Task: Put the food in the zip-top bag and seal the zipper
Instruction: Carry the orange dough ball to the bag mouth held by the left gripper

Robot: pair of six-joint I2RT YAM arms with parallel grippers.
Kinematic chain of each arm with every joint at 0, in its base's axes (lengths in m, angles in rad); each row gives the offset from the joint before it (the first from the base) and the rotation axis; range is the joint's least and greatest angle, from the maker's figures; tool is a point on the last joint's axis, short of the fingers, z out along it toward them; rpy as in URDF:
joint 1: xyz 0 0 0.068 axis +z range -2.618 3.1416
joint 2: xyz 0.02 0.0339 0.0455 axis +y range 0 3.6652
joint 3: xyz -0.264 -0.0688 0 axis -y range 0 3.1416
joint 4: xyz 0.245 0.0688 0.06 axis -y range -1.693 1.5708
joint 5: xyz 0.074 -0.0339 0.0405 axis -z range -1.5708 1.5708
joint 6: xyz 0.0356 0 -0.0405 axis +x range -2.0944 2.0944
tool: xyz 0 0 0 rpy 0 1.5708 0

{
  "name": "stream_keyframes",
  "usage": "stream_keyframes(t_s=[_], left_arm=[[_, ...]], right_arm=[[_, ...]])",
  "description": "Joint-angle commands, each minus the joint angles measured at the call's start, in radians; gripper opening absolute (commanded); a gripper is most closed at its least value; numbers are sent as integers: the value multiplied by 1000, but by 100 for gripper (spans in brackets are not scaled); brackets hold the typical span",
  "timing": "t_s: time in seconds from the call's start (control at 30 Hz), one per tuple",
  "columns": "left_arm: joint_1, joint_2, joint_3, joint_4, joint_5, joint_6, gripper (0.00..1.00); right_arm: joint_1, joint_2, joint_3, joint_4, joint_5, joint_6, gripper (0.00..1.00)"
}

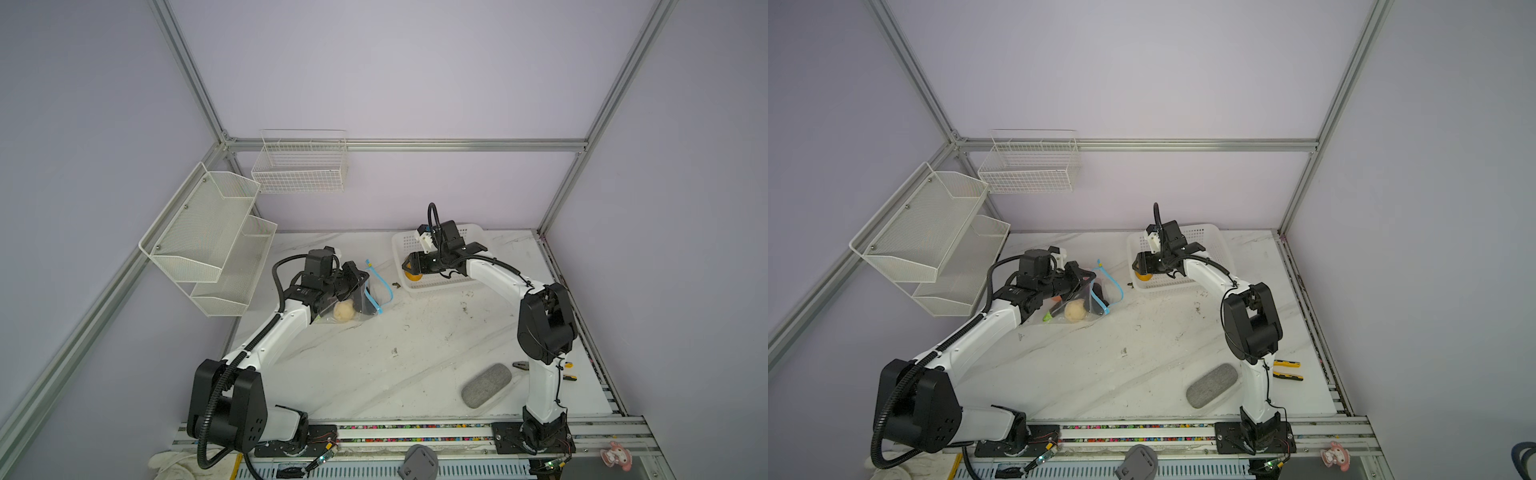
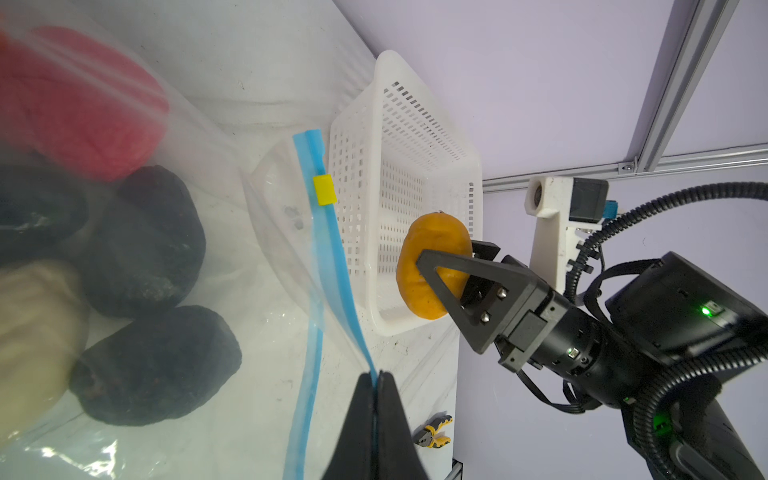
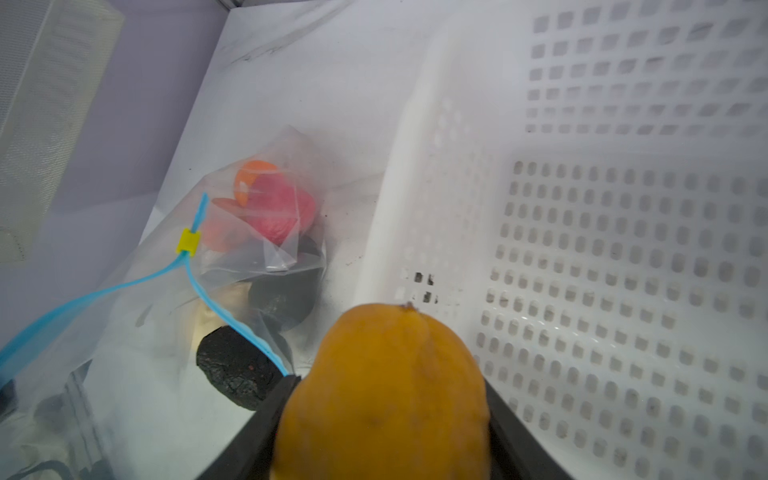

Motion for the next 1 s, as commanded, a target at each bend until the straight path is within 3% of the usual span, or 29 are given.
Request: stream_keyframes(t_s=[0.0, 0.47, 0.67, 0.97], left_arm=[[-5, -11, 61, 27, 8, 12, 0], [-6, -12, 73, 19, 8, 13, 0], [-5, -19, 75, 12, 6, 16, 0], [-5, -34, 73, 8, 7, 16, 0]], right_arm=[[23, -62, -39, 86, -26, -3, 61], [112, -74, -151, 298, -176, 17, 59], [137, -67, -203, 412, -212, 63, 59], [166, -21, -194, 437, -213, 71, 59]])
